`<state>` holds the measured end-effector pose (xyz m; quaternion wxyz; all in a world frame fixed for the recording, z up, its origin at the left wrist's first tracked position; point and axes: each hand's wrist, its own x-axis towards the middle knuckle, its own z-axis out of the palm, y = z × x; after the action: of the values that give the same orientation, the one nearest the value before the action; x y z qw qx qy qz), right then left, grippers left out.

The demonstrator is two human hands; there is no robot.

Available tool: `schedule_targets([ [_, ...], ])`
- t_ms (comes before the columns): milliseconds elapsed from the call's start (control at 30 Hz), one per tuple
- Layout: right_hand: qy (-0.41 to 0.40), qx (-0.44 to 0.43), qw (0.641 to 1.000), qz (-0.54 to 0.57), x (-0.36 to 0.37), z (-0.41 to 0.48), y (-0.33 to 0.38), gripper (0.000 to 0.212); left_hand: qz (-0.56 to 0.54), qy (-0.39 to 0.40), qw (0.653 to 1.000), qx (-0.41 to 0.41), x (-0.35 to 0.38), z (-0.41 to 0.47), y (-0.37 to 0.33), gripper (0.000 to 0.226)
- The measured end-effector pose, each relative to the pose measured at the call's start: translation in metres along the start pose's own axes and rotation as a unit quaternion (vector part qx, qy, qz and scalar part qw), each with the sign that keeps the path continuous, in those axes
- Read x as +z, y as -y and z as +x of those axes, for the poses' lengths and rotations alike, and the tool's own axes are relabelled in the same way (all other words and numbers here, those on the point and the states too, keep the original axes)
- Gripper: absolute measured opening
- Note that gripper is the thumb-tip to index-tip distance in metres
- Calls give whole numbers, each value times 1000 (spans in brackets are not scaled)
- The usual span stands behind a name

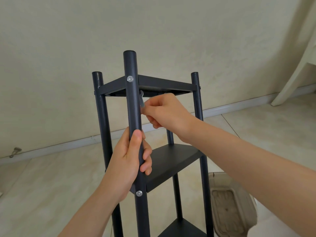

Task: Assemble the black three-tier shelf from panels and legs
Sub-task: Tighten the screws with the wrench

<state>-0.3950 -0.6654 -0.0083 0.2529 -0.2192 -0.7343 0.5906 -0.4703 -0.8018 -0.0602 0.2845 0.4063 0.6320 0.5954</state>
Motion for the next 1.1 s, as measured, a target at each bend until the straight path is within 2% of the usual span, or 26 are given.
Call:
schedule_targets([
  [100,-13,3,1000,8,-2,-5,-4,33,4,3,1000,7,-1,-2,1,42],
  [200,-34,1,999,25,-5,-4,-7,51,-5,-1,1000,-1,-1,-2,3,45],
  [300,-37,-8,998,49,-8,-2,-4,57,-21,-7,1000,-5,0,-3,4,39],
  [500,-36,-46,997,55,-7,-2,-4,49,-24,11,1000,3,5,-2,4,34],
  [667,-81,-62,994,50,-6,-4,-5,28,-35,24,999,7,10,7,3,39],
  [833,-89,-62,994,14,-6,2,-9,25,-50,33,998,-2,9,15,5,38],
  [967,-67,-49,997,-2,-9,5,-14,23,-60,26,998,-3,5,16,6,47],
  [1100,-65,-75,995,17,-9,10,-14,18,-66,22,998,-4,-6,16,9,62],
])
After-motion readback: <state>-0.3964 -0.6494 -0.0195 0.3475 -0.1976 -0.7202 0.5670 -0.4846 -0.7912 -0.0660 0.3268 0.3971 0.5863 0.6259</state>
